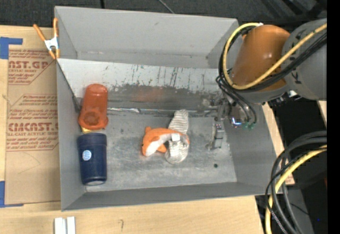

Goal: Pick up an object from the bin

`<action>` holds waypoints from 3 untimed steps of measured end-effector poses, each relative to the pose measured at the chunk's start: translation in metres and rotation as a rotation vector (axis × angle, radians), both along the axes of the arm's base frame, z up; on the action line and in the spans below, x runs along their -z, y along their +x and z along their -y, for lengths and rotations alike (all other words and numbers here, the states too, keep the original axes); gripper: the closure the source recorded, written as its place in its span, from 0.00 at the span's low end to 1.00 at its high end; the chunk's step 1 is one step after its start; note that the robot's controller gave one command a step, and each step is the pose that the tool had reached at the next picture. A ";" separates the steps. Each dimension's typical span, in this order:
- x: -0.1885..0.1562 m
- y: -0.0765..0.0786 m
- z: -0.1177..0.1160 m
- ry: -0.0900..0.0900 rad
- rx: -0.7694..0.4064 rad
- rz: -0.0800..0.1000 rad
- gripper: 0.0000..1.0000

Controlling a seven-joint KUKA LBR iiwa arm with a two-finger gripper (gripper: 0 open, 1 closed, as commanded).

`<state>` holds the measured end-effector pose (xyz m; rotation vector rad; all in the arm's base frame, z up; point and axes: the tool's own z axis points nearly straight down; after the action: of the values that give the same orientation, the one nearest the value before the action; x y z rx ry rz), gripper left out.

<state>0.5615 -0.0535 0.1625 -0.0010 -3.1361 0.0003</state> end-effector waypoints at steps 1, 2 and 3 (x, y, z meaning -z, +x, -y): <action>-0.005 0.001 0.000 -0.001 -0.001 0.007 0.00; 0.028 0.003 -0.041 -0.002 -0.017 0.014 0.00; 0.068 -0.007 -0.059 0.006 -0.184 0.009 0.00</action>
Offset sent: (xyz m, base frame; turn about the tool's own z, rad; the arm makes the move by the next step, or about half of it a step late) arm 0.0019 0.0974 -0.0726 -0.0505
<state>0.5542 0.0054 0.0941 0.2885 -3.1316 -0.0086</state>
